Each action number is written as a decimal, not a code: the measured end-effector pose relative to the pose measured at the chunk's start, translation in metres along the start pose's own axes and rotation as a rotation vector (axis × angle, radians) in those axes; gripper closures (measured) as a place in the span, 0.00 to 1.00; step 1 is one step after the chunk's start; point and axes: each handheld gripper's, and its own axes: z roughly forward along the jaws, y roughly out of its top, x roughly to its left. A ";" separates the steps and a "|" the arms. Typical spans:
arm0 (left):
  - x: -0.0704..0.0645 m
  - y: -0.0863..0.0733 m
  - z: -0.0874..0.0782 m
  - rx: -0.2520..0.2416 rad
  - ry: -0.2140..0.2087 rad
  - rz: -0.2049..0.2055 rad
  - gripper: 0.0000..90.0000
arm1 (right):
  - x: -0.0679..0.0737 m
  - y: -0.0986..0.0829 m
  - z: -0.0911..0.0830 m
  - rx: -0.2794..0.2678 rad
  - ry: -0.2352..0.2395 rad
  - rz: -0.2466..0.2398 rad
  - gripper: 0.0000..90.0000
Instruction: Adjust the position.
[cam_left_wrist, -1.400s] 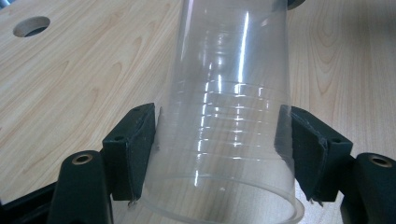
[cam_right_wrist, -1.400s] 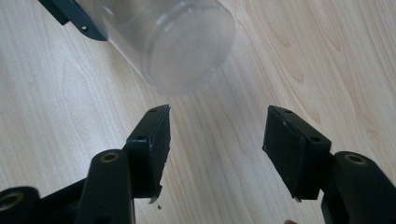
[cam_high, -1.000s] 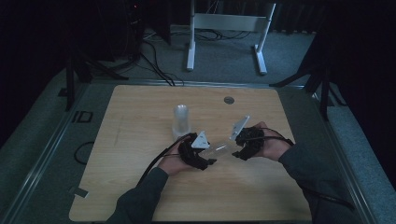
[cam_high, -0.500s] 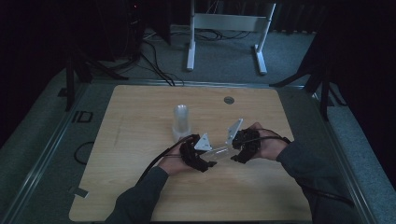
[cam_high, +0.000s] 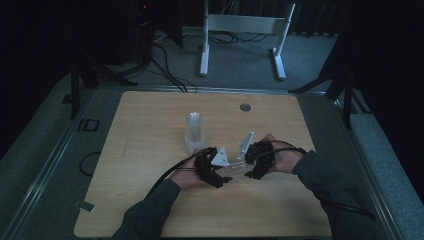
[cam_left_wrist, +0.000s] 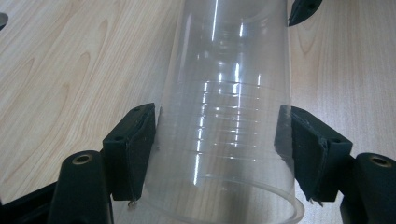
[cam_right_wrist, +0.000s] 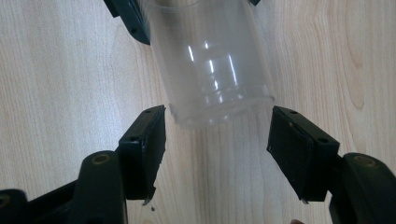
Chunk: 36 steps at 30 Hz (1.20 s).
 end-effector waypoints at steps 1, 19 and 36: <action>0.000 0.000 0.000 0.000 0.000 0.000 0.34 | 0.000 0.000 0.000 0.000 0.000 0.000 0.41; -0.010 0.006 0.000 0.020 0.002 0.081 0.32 | 0.009 0.007 0.012 0.026 0.038 -0.053 0.40; -0.014 0.006 0.000 0.003 0.006 0.097 0.31 | 0.012 0.008 0.015 0.032 0.040 -0.065 0.46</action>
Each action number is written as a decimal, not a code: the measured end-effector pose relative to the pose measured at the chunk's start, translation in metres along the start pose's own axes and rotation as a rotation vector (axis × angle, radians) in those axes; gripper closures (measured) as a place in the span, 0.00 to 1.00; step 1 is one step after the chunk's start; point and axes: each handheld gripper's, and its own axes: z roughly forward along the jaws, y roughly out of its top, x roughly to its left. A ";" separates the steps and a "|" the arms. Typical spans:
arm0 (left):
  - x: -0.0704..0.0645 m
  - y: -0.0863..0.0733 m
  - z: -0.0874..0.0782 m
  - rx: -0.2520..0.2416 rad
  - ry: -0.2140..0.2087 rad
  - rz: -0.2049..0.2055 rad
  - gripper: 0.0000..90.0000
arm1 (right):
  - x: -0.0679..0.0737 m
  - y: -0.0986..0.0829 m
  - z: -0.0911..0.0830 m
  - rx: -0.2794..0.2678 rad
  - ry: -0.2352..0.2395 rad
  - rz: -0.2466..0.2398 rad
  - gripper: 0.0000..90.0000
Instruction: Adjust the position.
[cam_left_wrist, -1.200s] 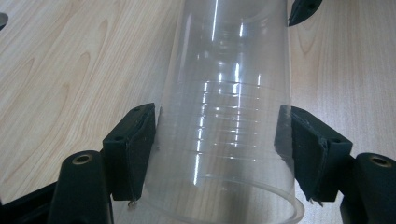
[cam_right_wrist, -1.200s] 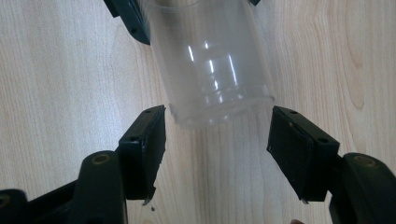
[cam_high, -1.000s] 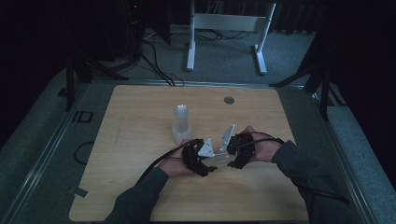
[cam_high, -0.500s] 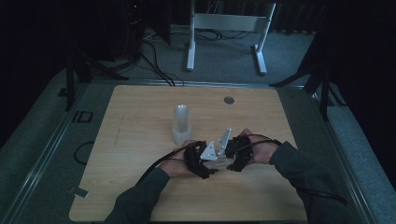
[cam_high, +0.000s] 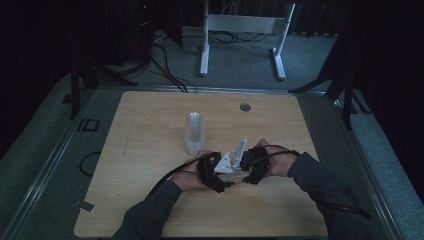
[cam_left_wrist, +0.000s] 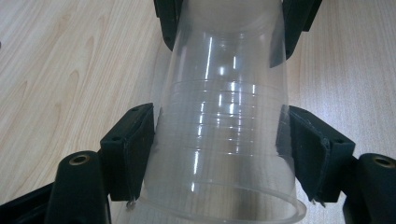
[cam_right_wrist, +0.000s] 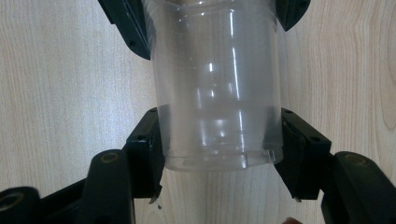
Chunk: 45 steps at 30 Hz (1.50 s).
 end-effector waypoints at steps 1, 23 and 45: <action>0.000 0.000 0.000 -0.002 0.000 -0.001 0.31 | 0.000 0.000 0.000 0.000 0.001 0.002 0.46; 0.007 0.004 -0.011 -0.079 0.049 -0.070 0.18 | -0.005 -0.025 0.005 -0.054 -0.023 0.132 0.46; 0.011 0.004 -0.010 -0.091 0.087 -0.122 0.21 | -0.023 -0.067 0.013 -0.127 -0.166 0.492 0.46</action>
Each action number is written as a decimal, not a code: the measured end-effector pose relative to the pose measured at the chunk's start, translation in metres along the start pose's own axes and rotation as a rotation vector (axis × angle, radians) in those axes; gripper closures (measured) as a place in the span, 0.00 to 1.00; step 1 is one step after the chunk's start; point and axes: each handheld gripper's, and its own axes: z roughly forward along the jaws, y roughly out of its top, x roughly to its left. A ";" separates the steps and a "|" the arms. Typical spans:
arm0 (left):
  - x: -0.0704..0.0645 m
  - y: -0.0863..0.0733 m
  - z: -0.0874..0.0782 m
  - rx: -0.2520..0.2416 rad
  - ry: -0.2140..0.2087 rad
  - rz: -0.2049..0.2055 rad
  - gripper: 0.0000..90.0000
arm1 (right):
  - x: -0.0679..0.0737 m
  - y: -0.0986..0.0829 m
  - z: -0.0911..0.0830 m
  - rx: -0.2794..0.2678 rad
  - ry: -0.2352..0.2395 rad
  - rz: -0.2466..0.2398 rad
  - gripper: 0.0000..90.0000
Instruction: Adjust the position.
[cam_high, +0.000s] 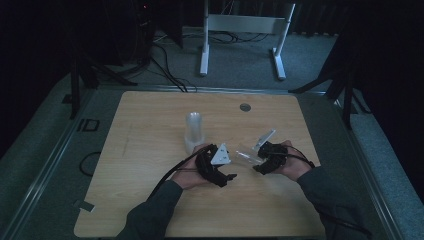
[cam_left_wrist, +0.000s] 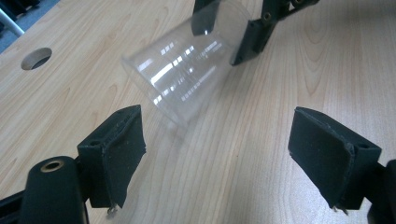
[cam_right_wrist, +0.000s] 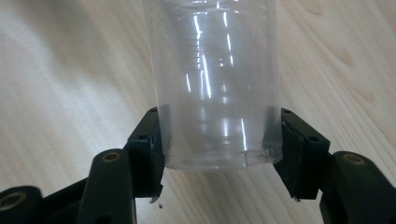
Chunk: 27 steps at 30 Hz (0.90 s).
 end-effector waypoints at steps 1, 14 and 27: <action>0.000 0.000 0.000 0.000 0.002 -0.002 0.21 | -0.001 -0.002 -0.001 -0.012 -0.003 0.018 0.46; 0.001 0.001 0.001 -0.006 0.020 -0.019 0.22 | -0.005 -0.015 -0.002 -0.054 -0.088 0.164 0.47; 0.002 0.002 0.003 -0.006 0.039 -0.038 0.23 | -0.011 -0.031 0.002 -0.123 -0.157 0.325 0.46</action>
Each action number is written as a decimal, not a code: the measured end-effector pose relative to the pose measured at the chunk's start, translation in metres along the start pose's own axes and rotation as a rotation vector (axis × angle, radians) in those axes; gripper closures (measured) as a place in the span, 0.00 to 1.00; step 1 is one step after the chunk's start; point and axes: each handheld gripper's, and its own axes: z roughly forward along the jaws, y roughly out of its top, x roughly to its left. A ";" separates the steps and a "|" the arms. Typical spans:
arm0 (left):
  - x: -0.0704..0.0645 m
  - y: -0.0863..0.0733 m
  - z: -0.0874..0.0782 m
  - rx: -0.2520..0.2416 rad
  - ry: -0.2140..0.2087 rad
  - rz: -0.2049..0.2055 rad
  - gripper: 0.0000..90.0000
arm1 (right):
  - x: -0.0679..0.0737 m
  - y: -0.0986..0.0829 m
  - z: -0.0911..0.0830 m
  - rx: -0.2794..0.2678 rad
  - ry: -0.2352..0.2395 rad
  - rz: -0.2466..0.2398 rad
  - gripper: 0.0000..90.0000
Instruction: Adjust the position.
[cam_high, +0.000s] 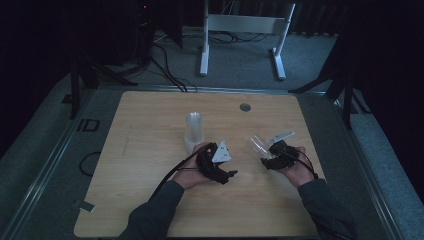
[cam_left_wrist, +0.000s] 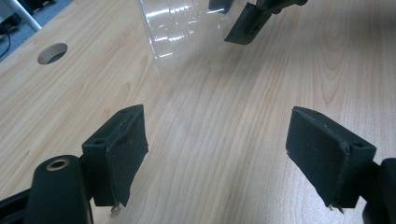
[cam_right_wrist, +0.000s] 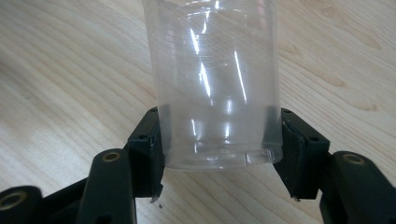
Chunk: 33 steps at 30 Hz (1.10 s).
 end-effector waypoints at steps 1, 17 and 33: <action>0.000 0.000 0.000 -0.001 0.002 -0.002 0.23 | -0.001 -0.001 0.001 -0.001 -0.003 0.011 0.46; 0.002 -0.001 -0.001 -0.024 0.013 -0.035 0.23 | -0.007 -0.012 0.012 -0.080 -0.082 0.200 0.46; 0.005 0.002 -0.001 -0.057 0.018 -0.071 0.23 | -0.013 -0.002 0.009 -0.245 -0.195 0.269 0.46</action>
